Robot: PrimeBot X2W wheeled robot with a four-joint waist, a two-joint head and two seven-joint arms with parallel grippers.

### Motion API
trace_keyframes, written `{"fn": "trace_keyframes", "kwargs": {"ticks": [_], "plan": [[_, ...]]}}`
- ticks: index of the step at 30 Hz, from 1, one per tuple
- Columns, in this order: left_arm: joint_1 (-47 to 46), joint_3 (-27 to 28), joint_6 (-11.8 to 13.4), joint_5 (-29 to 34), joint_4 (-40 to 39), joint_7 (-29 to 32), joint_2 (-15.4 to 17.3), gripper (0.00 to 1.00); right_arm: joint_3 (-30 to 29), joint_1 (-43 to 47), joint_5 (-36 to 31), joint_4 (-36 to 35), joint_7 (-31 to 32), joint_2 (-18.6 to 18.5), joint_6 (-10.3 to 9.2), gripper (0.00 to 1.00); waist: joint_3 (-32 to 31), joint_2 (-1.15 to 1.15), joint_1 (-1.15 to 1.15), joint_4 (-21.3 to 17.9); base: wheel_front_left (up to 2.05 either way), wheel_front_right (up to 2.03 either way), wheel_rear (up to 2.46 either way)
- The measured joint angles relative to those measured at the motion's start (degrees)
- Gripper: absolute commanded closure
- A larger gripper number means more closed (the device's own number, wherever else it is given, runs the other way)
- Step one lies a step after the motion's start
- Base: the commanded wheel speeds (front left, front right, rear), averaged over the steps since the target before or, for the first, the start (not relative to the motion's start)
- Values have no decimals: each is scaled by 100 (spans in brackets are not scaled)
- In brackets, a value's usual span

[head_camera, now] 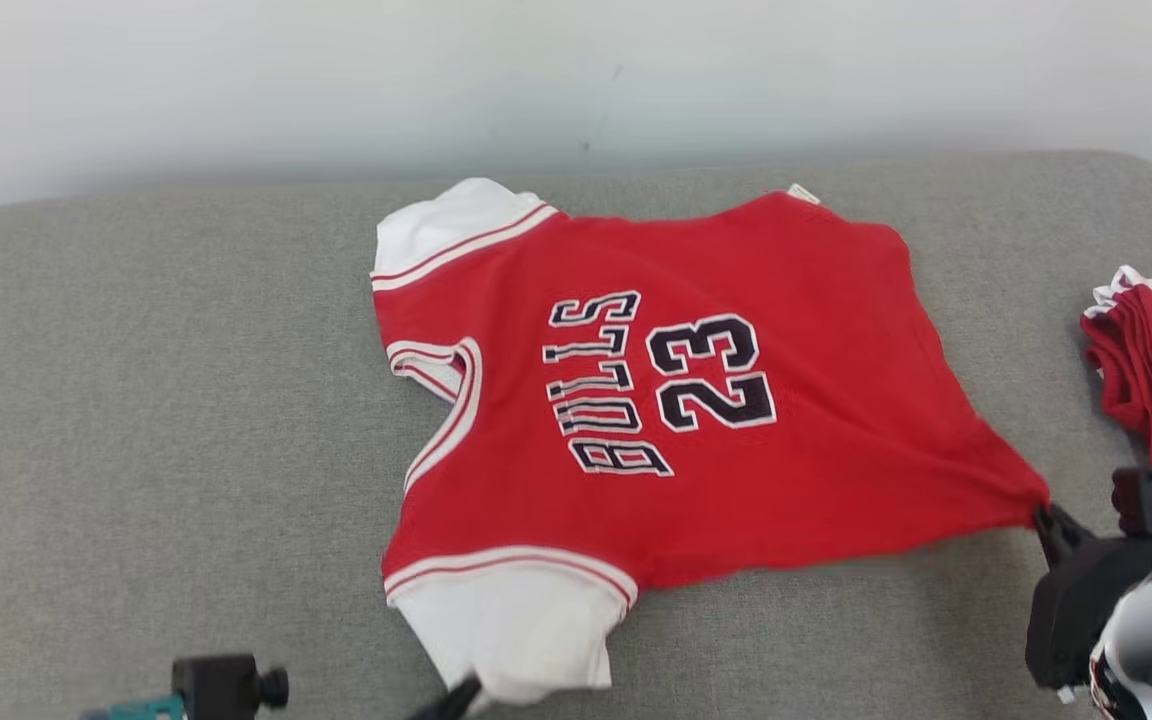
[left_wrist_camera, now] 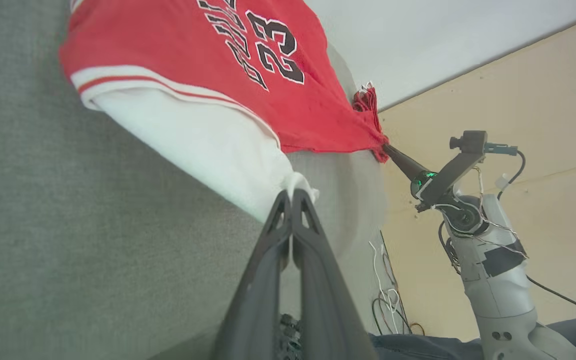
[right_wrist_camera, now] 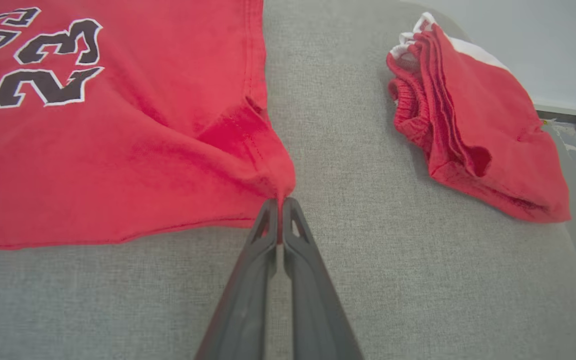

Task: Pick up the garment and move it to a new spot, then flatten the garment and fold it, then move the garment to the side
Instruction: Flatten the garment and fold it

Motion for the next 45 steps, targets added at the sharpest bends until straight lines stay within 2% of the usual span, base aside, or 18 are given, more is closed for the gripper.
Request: {"fn": "trace_keyframes", "kwargs": {"ticks": [5, 10, 17, 20, 26, 30, 33, 37, 40, 45], "plan": [[430, -59, 179, -478, -119, 247, 210, 100, -153, 392, -46, -65, 238, 122, 0, 100, -74, 0, 0, 33, 0, 0, 0], [653, -15, 355, -580, -33, 241, 342, 100, -162, 786, -36, -198, 736, 168, 0, 100, -116, 0, 0, 47, 0, 0, 0], [1037, -9, 734, -761, 93, 307, 584, 100, -203, 1256, 143, -559, 1411, 220, 0, 100, -132, 0, 0, -17, 0, 0, 0], [1121, -53, 788, -858, 10, 398, 625, 100, -359, 1326, 147, -673, 1512, 286, 0, 100, -104, 1, 1, -22, 0, 0, 0], [1143, -137, 736, -928, -14, 483, 535, 100, -489, 1500, 203, -816, 1725, 468, 0, 100, -79, 1, 0, -19, 0, 0, 0], [1216, -190, 966, -967, 66, 602, 639, 100, -517, 1625, 258, -953, 1923, 499, 0, 100, -50, 1, 0, -31, 0, 0, 0], [1254, -126, 900, -1068, 8, 570, 608, 100, -633, 1617, 219, -1048, 1838, 514, 0, 100, -8, 1, 1, -39, 0, 0, 0], [1215, 177, 455, -1042, -91, 171, 488, 100, -660, 1528, 224, -1085, 1545, 625, 0, 100, 33, 1, 1, -29, 0, 0, 0], [1010, 407, 154, -821, -81, -255, 330, 100, -665, 1414, 237, -1093, 1271, 697, 0, 100, 54, 1, 1, -12, 0, 0, 0], [510, 528, -69, -204, 196, -767, -14, 100, -628, 1083, 427, -1061, 538, 895, 0, 100, 83, 1, 1, 17, 0, 0, 0]]}}
